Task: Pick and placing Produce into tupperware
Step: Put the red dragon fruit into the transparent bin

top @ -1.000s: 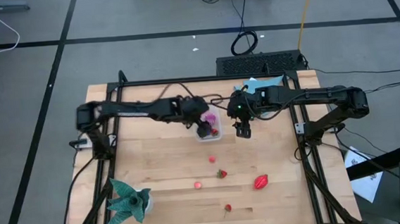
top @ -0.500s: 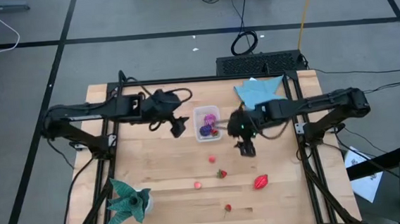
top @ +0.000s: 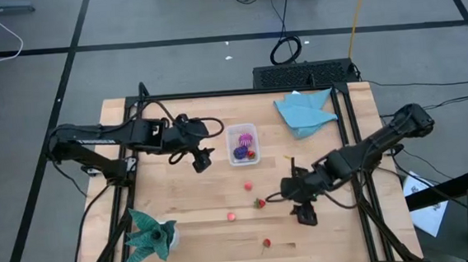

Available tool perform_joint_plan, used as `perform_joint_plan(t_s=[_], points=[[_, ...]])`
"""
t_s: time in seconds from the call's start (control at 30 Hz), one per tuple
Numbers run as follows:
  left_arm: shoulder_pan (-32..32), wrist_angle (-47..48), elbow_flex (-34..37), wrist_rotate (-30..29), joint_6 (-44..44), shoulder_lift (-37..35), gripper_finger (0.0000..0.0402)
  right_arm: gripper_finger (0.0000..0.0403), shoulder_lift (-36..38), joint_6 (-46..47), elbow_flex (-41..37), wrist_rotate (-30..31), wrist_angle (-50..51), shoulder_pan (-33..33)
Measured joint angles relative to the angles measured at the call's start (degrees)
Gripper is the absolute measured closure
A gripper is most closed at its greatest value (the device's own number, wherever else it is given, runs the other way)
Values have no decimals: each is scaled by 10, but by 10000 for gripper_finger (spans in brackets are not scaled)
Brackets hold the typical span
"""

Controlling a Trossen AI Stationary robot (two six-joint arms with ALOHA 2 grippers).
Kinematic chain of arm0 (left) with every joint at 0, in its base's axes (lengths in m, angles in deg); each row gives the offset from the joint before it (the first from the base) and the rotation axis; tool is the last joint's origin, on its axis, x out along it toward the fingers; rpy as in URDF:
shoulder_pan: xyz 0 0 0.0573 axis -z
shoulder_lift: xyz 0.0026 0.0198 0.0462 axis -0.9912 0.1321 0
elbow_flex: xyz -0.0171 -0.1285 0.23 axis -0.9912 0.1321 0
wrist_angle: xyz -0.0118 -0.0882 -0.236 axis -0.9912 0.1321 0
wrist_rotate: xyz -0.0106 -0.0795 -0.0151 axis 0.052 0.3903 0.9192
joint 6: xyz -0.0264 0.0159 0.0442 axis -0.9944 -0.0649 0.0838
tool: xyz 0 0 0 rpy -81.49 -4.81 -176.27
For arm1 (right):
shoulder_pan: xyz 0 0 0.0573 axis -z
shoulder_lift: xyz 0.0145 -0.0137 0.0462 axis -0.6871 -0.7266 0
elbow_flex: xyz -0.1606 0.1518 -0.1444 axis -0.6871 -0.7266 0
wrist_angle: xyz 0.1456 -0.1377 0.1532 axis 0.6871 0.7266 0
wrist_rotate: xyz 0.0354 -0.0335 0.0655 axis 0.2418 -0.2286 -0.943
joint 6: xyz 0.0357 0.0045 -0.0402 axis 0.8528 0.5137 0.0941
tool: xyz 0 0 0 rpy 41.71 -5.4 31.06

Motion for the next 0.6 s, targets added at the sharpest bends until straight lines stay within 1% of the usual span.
perform_joint_plan(t_s=[0.1, 0.17, 0.3, 0.47, 0.6], points=[[0, 0, 0, 0, -6, 0, 107, 177, 0, 38, 0, 1, 29, -14], [0, 0, 0, 1, -14, 0, 106, 177, 0, 36, 0, 4, 50, -19], [0, -2, 0, 4, -16, 0, 106, 177, 0, -17, -20, 9, 48, -21], [0, -3, 0, 4, -16, 0, 105, 177, 0, -66, -77, 6, 29, -24], [0, -10, 0, 4, -16, 0, 103, 177, 0, -111, -127, -18, 8, -24]])
